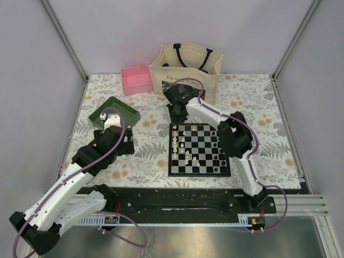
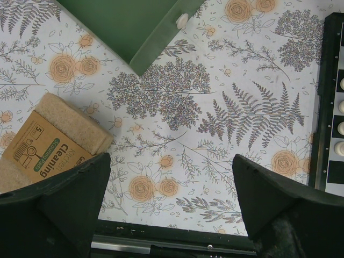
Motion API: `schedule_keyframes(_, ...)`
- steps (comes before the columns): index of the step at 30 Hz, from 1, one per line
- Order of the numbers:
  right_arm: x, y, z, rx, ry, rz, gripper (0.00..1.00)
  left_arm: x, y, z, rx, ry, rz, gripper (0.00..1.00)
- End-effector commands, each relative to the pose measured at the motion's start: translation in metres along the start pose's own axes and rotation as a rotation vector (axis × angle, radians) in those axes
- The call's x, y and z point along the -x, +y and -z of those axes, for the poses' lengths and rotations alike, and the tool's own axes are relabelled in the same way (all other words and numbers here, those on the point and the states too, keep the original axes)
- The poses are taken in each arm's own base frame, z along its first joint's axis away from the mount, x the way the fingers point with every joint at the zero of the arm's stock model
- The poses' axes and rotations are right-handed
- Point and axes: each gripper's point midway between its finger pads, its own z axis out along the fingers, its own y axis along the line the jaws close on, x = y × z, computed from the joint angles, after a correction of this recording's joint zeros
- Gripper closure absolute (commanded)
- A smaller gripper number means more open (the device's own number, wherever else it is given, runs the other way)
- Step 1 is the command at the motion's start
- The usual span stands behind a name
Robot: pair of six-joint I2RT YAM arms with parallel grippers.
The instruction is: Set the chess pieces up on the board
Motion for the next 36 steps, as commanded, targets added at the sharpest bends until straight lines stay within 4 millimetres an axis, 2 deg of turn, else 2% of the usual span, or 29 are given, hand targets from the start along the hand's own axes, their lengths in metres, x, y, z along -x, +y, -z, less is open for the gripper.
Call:
schedule_keyframes(1, 0.012, 0.008, 0.003, 0.006, -0.022, 0.009, 0.77, 0.014, -0.002, 0.004, -0.009, -0.044, 0.030, 0.01)
schedule_keyframes(7, 0.010, 0.008, 0.004, 0.008, -0.017, 0.020, 0.72, 0.015, -0.002, 0.004, -0.007, -0.047, 0.031, 0.01)
schedule_keyframes(13, 0.013, 0.010, 0.012, 0.018, -0.029, 0.022, 0.78, 0.015, -0.002, 0.004, -0.007, -0.046, 0.032, 0.01)
schedule_keyframes(19, 0.006, 0.011, 0.010, 0.028, -0.012, 0.027, 0.76, 0.015, -0.002, 0.004, -0.009, -0.047, 0.032, 0.01)
schedule_keyframes(28, 0.003, 0.012, 0.016, 0.035, -0.012, 0.034, 0.80, 0.015, -0.002, 0.004, -0.010, -0.048, 0.034, 0.01)
schedule_keyframes(36, 0.000, 0.012, 0.016, 0.035, -0.007, 0.037, 0.79, 0.015, -0.002, 0.004, -0.008, -0.048, 0.034, 0.01)
